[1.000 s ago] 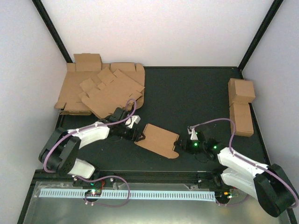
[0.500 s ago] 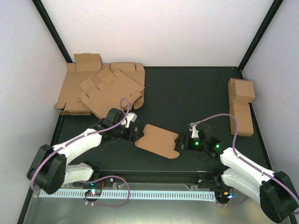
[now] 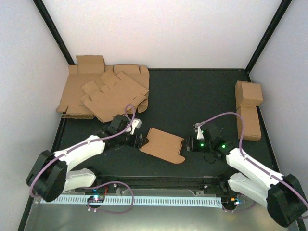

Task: Fold the paper box

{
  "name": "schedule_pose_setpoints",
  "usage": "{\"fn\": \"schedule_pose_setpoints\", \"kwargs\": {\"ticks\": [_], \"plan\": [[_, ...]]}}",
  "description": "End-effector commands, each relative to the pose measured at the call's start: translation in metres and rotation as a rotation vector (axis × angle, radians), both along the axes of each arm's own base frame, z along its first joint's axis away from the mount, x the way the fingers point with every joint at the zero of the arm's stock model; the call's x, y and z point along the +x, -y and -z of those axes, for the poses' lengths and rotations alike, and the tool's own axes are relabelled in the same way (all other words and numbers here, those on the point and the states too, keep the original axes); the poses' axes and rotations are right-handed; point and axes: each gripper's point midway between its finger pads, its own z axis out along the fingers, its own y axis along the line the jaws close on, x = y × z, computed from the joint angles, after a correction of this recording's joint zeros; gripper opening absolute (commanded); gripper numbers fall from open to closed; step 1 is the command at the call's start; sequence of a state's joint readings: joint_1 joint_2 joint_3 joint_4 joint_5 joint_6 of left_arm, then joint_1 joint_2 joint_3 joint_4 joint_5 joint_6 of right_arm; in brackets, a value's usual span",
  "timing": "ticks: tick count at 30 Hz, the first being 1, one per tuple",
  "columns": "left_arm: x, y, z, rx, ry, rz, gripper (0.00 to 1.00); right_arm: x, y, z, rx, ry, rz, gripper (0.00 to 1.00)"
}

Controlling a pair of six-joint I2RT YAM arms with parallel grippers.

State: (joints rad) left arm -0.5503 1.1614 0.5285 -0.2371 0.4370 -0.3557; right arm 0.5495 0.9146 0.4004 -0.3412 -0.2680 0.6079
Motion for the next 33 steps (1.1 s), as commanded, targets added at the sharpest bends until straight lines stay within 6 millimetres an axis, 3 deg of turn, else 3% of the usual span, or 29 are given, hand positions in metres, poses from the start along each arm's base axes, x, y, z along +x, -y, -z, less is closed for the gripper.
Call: {"fn": "schedule_pose_setpoints", "kwargs": {"ticks": [1, 3, 5, 10, 13, 17, 22, 26, 30, 33], "plan": [[0.021, 0.007, 0.001, 0.003, 0.026, -0.043, 0.67, 0.003, -0.015, 0.0, 0.053, -0.027, -0.033, 0.6], [0.027, 0.013, -0.002, -0.012, 0.033, -0.033, 0.65, 0.004, -0.024, 0.002, 0.09, -0.052, -0.053, 0.58], [0.032, 0.017, 0.008, -0.003, 0.011, -0.028, 0.62, 0.008, -0.032, 0.004, 0.112, -0.063, -0.065, 0.53], [0.042, 0.029, 0.02, -0.015, -0.03, -0.015, 0.43, 0.022, -0.042, 0.009, 0.108, -0.064, -0.08, 0.47], [0.048, 0.033, 0.021, -0.035, -0.031, -0.036, 0.36, 0.035, -0.051, 0.007, 0.11, -0.045, -0.103, 0.4], [0.059, 0.027, 0.02, -0.015, -0.005, -0.097, 0.34, 0.066, -0.065, 0.002, 0.074, 0.005, -0.124, 0.4], [0.078, 0.016, 0.018, 0.038, 0.044, -0.163, 0.36, 0.093, -0.07, 0.01, 0.01, 0.017, -0.13, 0.42], [0.087, 0.012, 0.008, 0.053, 0.092, -0.174, 0.45, 0.102, -0.055, 0.009, -0.078, 0.065, -0.117, 0.57], [0.083, 0.004, -0.007, 0.071, 0.129, -0.177, 0.62, 0.108, -0.039, 0.0, -0.139, 0.12, -0.104, 0.67], [0.071, -0.003, -0.022, 0.071, 0.147, -0.168, 0.65, 0.112, -0.033, -0.012, -0.163, 0.164, -0.098, 0.68]]}}
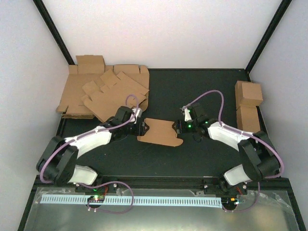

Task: Fold the paper box

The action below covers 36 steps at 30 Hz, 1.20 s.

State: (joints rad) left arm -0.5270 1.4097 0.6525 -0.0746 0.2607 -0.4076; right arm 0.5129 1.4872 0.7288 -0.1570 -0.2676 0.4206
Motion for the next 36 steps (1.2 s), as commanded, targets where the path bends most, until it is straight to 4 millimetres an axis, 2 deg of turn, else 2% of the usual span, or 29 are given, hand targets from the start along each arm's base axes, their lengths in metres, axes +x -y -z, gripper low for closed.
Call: {"fn": "schedule_pose_setpoints", "kwargs": {"ticks": [1, 6, 11, 14, 19, 22, 27, 31, 36], "plan": [[-0.008, -0.007, -0.039, -0.004, 0.079, 0.013, 0.66, 0.016, 0.011, -0.028, -0.056, 0.127, 0.0, 0.69], [-0.039, -0.013, -0.039, -0.038, 0.036, 0.047, 0.67, 0.016, 0.002, -0.05, -0.032, 0.165, -0.064, 0.69], [-0.058, -0.022, -0.023, -0.008, 0.073, 0.076, 0.73, -0.001, 0.001, -0.06, -0.021, 0.205, -0.153, 0.69], [-0.066, -0.014, -0.019, -0.001, 0.142, 0.105, 0.73, 0.007, 0.006, -0.073, -0.041, 0.272, -0.125, 0.69], [-0.081, -0.001, -0.024, 0.058, 0.224, 0.107, 0.69, 0.019, -0.014, -0.092, 0.016, 0.273, -0.175, 0.69], [-0.093, 0.001, -0.028, 0.017, 0.238, 0.087, 0.64, 0.023, -0.03, -0.092, 0.058, 0.25, -0.228, 0.66], [-0.115, 0.018, -0.031, -0.162, 0.205, 0.131, 0.58, 0.023, -0.057, -0.086, 0.145, 0.199, -0.357, 0.62], [-0.13, 0.032, -0.024, -0.238, 0.164, 0.186, 0.57, 0.032, -0.068, -0.067, 0.134, 0.169, -0.411, 0.62], [-0.132, 0.04, -0.017, -0.245, 0.127, 0.208, 0.56, 0.044, -0.074, -0.045, 0.12, 0.133, -0.424, 0.58]]}}
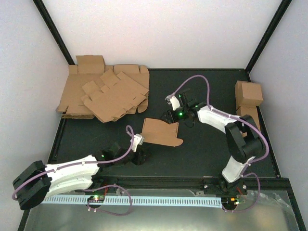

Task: Fold the paper box

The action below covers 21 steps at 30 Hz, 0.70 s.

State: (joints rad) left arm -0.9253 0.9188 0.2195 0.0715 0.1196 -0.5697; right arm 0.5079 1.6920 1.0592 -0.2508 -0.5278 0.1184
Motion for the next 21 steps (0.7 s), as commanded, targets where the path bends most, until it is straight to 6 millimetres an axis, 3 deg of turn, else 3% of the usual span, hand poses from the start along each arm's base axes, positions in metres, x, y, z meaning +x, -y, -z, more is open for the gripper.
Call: {"fn": "schedule_pose_setpoints", "kwargs": {"ticks": [1, 10, 14, 21], "plan": [[0.002, 0.021, -0.022, -0.116, 0.005, 0.028, 0.56, 0.01, -0.01, 0.003, 0.024, 0.008, -0.057, 0.57], [0.002, 0.026, -0.017, -0.123, -0.019, 0.032, 0.55, 0.008, -0.017, 0.033, 0.036, -0.094, -0.133, 0.54], [0.002, 0.029, -0.015, -0.128, -0.025, 0.036, 0.55, -0.003, -0.021, 0.038, 0.079, -0.156, -0.165, 0.4], [0.004, 0.033, -0.013, -0.131, -0.029, 0.04, 0.54, 0.004, -0.018, 0.039, 0.117, -0.191, -0.133, 0.33]]}}
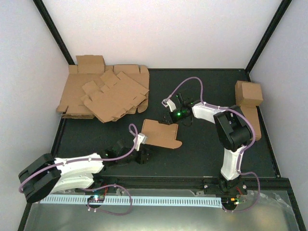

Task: Fold the paper box

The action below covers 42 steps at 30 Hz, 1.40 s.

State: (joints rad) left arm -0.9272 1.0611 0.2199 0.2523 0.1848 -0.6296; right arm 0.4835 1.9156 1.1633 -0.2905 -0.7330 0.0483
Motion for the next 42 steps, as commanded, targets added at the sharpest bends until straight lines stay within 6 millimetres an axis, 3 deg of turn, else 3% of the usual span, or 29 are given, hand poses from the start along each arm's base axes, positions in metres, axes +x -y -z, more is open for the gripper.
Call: {"fn": "schedule_pose_setpoints", "kwargs": {"ticks": [1, 13, 21, 27, 35, 38, 42], "plan": [[0.003, 0.012, -0.014, -0.056, 0.019, 0.015, 0.53, 0.008, 0.002, -0.002, 0.05, -0.032, 0.015, 0.32], [0.005, 0.014, -0.009, -0.041, 0.019, 0.018, 0.52, 0.013, 0.004, 0.014, 0.013, -0.062, -0.005, 0.31], [0.007, 0.016, -0.01, -0.032, 0.028, 0.021, 0.52, 0.03, 0.014, 0.034, -0.013, -0.116, 0.056, 0.27], [0.014, 0.015, -0.016, -0.025, 0.062, 0.003, 0.52, 0.037, 0.014, 0.034, 0.02, -0.132, 0.055, 0.27], [0.058, 0.015, -0.029, -0.017, 0.179, -0.102, 0.46, 0.036, 0.012, 0.03, 0.043, -0.129, 0.043, 0.27], [0.076, 0.02, -0.04, -0.038, 0.214, -0.114, 0.42, 0.036, 0.012, 0.028, 0.045, -0.128, 0.042, 0.28], [0.094, 0.027, -0.041, -0.022, 0.233, -0.122, 0.41, 0.036, 0.01, 0.021, 0.069, -0.112, 0.031, 0.28]]}}
